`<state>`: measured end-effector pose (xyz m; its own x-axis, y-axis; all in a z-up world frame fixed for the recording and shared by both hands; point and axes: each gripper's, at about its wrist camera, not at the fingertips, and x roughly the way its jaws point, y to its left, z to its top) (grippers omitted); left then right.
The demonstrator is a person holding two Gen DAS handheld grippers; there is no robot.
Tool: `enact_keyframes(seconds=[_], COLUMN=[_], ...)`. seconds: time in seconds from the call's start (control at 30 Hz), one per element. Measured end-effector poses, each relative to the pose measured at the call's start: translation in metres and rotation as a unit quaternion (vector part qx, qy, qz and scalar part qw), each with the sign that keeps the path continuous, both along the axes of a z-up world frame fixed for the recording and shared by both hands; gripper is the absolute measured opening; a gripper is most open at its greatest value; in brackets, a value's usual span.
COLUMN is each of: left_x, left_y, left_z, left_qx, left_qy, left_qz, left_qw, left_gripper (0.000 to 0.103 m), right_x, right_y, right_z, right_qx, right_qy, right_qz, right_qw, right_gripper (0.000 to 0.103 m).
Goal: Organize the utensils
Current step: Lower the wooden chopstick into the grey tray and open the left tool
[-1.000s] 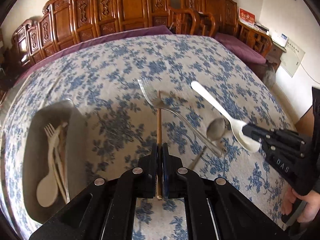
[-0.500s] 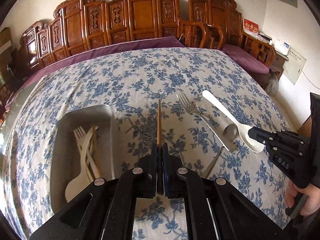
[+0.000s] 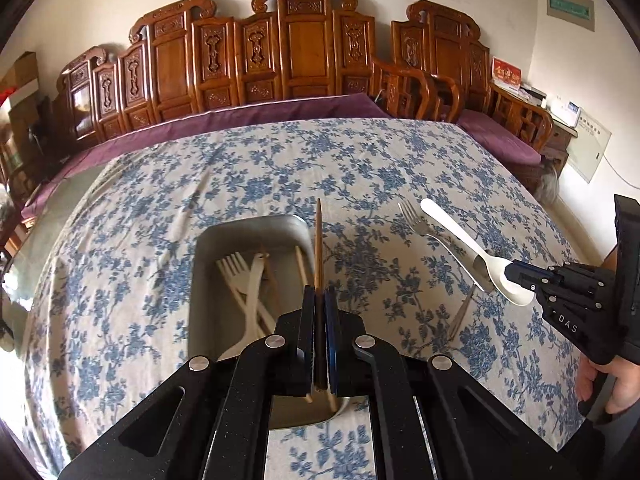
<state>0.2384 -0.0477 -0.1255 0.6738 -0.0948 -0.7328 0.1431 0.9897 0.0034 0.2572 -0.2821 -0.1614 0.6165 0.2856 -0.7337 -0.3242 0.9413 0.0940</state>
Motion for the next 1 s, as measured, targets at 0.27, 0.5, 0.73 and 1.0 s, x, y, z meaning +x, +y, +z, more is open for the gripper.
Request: enact_keyframes(seconds=[0.27,0.5,0.73,1.0], left_x=[-0.009,-0.012,-0.012,-0.008], left_y=[0.031,0.047,0.058,0.062], left_z=[-0.001,-0.008,-0.030,-0.040], left_qx=[-0.007,-0.007,-0.007,-0.002], left_qy=[-0.005,-0.005,0.019,0.029], left_qz=[0.017,0.033,0.047,0.054], left_qw=[0.9998,0.9994,0.9987,0.9981], left_gripper=[0.004,0.004,0.004,0.004], right_x=[-0.009,-0.015,-0.024,-0.029], right_y=[0.016,0.038,0.062,0.072], right_z=[0.005,0.005,0.004,0.005], right_qx=[-0.011,-0.010,-0.012,-0.008], right_qy=[0.000,0.001,0.001,0.002], right_qz=[0.006,0.014,0.034,0.042], right_qw=[1.000,1.000,0.999,0.999], right_gripper=[0.006,0.006,0.006,0.006])
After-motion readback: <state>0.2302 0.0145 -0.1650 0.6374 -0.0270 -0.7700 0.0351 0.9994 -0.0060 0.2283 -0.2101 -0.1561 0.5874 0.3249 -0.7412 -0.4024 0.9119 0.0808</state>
